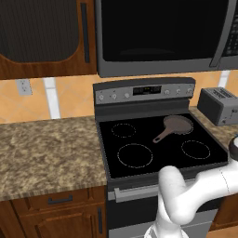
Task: Pick the kettle from the counter and place it on a stove burner. Then turn the burner on.
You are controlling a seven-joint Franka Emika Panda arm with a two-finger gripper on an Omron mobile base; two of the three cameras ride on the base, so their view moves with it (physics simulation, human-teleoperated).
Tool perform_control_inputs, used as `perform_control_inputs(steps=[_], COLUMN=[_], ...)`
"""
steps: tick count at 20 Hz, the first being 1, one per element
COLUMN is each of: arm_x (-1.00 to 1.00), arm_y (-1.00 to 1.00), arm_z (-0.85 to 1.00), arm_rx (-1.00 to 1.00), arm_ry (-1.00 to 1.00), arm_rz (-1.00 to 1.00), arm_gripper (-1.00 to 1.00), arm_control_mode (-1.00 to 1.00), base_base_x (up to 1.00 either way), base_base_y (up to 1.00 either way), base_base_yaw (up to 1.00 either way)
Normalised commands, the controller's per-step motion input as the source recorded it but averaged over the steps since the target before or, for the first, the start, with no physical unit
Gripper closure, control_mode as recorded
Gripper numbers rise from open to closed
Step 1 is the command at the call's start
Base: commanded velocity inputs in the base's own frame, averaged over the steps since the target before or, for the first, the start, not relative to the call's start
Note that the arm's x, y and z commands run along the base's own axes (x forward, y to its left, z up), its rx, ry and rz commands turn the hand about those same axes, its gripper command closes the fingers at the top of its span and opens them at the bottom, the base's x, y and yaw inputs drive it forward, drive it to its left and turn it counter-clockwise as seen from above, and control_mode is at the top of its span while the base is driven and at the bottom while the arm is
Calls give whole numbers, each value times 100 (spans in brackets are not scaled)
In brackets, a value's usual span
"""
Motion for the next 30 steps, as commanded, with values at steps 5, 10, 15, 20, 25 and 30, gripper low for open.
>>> perform_control_inputs(steps=[5, 10, 15, 20, 25, 30], arm_x=[-31, -38, -18, -20, -37, -25], arm_y=[2, 30, 88, 100, 100, 100], arm_z=[0, 32, 35, 7, 38, 47], arm_rx=[0, 3, 9, 5, 1, 0], arm_ry=[-9, -24, -40, -42, -27, -14], arm_rz=[0, 0, 0, 0, 0, 0], arm_gripper=[100, 100, 100, 100, 100, 100], arm_control_mode=[-100, -100, -100, -100, -100, -100], base_base_x=[0, 0, 0, 0, 0, 0], base_base_y=[0, 0, 0, 0, 0, 0], base_base_yaw=[0, 0, 0, 0, 0, 0])
